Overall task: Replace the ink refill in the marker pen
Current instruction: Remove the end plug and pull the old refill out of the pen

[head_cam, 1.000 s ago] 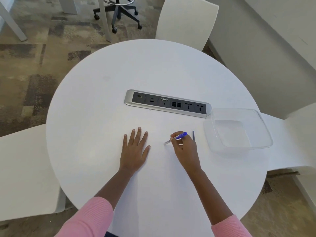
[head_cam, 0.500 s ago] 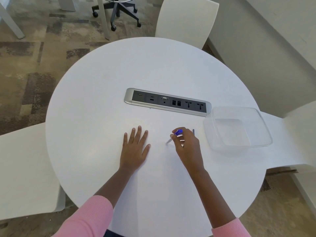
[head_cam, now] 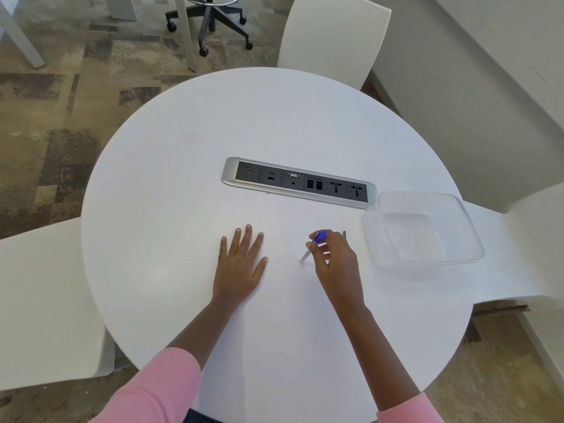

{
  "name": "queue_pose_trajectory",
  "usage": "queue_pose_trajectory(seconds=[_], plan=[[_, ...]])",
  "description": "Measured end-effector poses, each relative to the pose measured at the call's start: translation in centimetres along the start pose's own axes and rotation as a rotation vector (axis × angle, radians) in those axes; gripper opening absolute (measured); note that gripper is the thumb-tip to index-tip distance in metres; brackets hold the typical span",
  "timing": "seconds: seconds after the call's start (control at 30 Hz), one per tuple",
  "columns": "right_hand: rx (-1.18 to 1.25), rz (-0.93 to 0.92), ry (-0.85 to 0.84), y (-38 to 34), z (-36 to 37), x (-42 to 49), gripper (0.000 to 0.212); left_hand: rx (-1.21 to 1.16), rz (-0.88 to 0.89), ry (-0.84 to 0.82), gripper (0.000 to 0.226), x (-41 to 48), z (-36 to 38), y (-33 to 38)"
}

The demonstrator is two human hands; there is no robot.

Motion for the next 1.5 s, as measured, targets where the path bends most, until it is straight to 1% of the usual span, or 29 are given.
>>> queue_pose_trajectory(seconds=[0.17, 0.27, 0.37, 0.43, 0.53, 0.63, 0.83, 0.97, 1.07, 1.23, 1.37, 1.47, 1.5], plan=[[0.014, -0.044, 0.061, -0.7, -1.0, -0.1, 0.012, -0.003, 0.005, 0.01, 0.053, 0.0, -0.1, 0.1], [0.034, -0.04, 0.079, -0.6, -1.1, -0.2, 0.011, -0.011, 0.005, 0.005, 0.054, 0.0, -0.1, 0.0], [0.018, -0.044, 0.067, -0.2, -0.7, -0.3, 0.011, -0.025, -0.01, -0.023, 0.064, -0.1, -0.2, -0.1], [0.042, -0.04, 0.075, -0.2, -0.9, -0.4, 0.01, -0.028, -0.016, -0.033, 0.065, -0.1, -0.2, -0.1], [0.068, -0.043, 0.126, -0.4, -1.8, -0.2, 0.011, -0.038, -0.016, -0.037, 0.064, -0.1, -0.1, -0.2], [0.115, -0.079, 0.188, -1.3, -3.1, 0.3, 0.016, -0.046, -0.012, -0.038, 0.064, -0.2, -0.1, -0.1], [0.239, -0.118, 0.299, -3.3, -5.6, 1.0, 0.005, -0.051, -0.006, -0.031, 0.064, -0.1, -0.2, -0.1], [0.282, -0.082, 0.323, -3.4, -5.9, 1.6, 0.009, -0.052, -0.007, -0.033, 0.064, -0.1, -0.3, 0.0], [0.274, -0.038, 0.272, -2.7, -5.3, 2.0, 0.009, -0.047, -0.008, -0.032, 0.06, -0.1, -0.3, 0.0], [0.157, 0.128, 0.087, 0.4, -2.2, 2.6, 0.019, -0.033, -0.019, -0.031, 0.063, -0.2, -0.4, 0.0], [0.045, 0.214, -0.061, 2.6, 0.8, 2.6, 0.021, -0.02, 0.004, 0.002, 0.052, -0.1, -0.2, 0.1], [-0.023, 0.251, -0.14, 3.6, 2.9, 2.7, 0.024, -0.009, 0.004, -0.007, 0.054, 0.0, -0.2, 0.1], [-0.039, 0.268, -0.161, 3.9, 3.6, 2.8, 0.025, -0.009, -0.001, -0.022, 0.057, 0.0, -0.3, 0.0]])
Point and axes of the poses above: each hand's wrist, its own x-axis towards the middle knuckle, its own z-axis out of the palm, y = z × x, the point moved 5 cm from there along x, towards the middle knuckle, and after that the axes turned 4 degrees about -x, right-handed, at the moved point
